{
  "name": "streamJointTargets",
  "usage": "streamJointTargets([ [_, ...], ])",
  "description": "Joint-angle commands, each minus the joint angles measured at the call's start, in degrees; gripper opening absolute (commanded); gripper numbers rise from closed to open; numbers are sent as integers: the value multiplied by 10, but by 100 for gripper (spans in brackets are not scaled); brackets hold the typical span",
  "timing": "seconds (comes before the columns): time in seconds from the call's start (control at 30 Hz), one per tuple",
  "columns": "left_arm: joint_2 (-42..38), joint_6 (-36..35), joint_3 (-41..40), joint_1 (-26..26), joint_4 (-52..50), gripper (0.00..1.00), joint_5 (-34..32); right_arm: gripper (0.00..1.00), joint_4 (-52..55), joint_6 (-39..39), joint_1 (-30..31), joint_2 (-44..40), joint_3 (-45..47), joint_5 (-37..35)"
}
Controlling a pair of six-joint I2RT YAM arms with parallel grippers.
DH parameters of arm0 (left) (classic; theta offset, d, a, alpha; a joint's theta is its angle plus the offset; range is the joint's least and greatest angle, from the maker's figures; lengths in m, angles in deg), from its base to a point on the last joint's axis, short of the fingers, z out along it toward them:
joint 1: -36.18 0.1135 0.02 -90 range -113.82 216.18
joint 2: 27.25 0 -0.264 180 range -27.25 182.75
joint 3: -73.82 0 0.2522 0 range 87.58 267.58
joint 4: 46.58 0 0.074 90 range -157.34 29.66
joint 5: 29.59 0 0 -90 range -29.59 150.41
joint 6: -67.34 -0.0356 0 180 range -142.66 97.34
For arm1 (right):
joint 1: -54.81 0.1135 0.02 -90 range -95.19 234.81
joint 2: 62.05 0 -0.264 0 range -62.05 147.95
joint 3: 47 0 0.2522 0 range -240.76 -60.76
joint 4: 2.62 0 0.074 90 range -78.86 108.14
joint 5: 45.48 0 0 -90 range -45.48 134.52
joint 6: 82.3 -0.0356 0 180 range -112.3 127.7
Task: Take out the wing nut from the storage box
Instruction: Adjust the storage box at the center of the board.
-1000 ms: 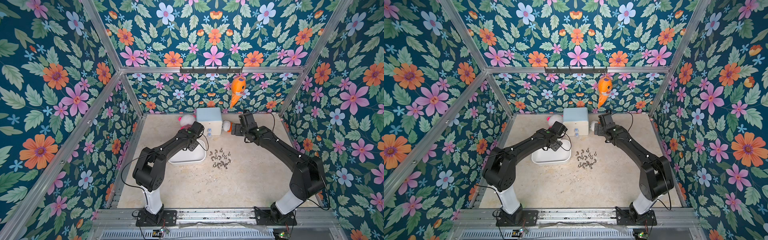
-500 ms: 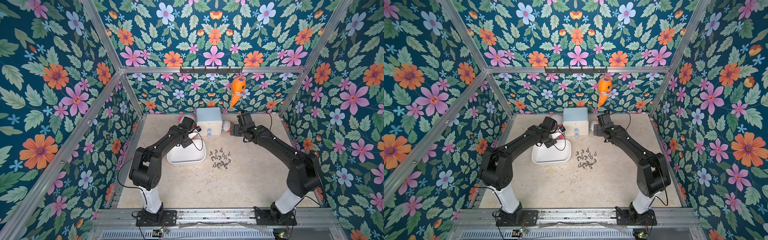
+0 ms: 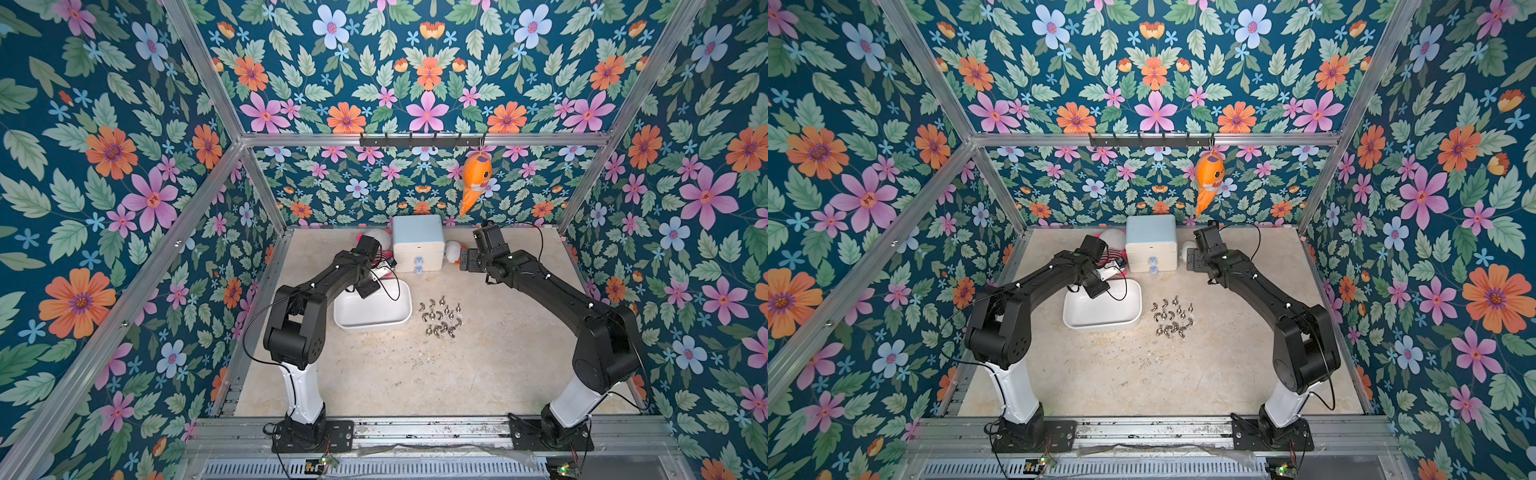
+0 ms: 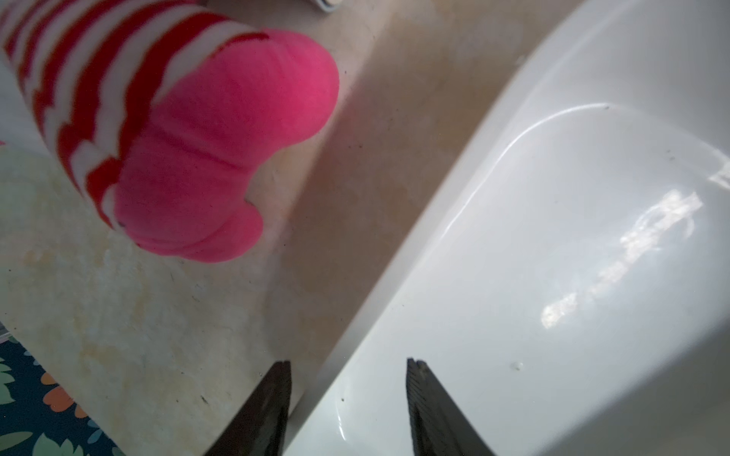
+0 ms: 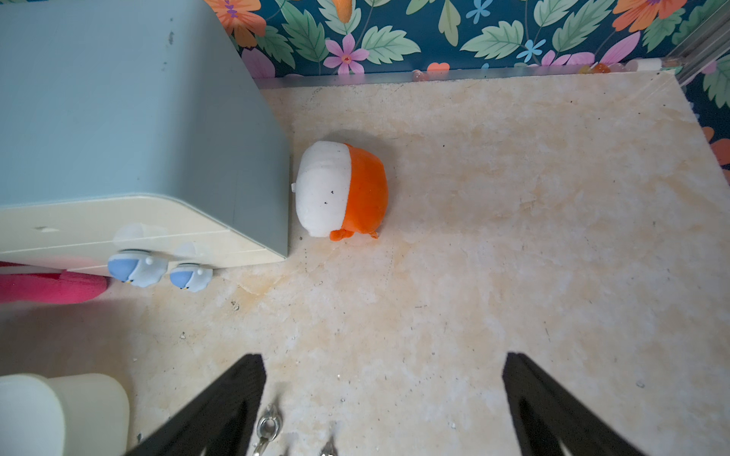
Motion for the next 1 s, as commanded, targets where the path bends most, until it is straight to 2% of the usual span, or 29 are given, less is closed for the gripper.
streamJointTargets([
  [0.0, 9, -8, 2, 6, -5, 50, 17, 99, 0, 2, 0, 2, -2, -5],
  [0.1, 13, 2, 5, 9, -9, 43, 15, 99, 0, 2, 0, 1, -1, -6],
  [0.23, 1, 24, -10, 11, -5, 26, 20, 99, -2, 2, 0, 2, 0, -5],
  [0.3, -10, 48, -24, 11, -1, 17, 26, 99, -2, 1, 0, 3, -1, -3],
  [0.4, -32, 92, -54, 11, 6, 8, 35, 99, -1, 2, 0, 4, -4, -3],
  [0.5, -67, 132, -93, 8, 10, 5, 40, 99, 1, 2, 0, 2, -7, -2],
  [0.57, -91, 156, -112, -1, 14, 3, 21, 99, 0, 2, 1, 2, -8, 0],
  [0.83, -177, 336, -146, -2, -12, 0, -23, 99, 7, 0, 10, 7, -25, 1],
  [0.97, -207, 430, -169, -3, -10, 0, -21, 99, 12, -1, 17, 11, -33, -1],
])
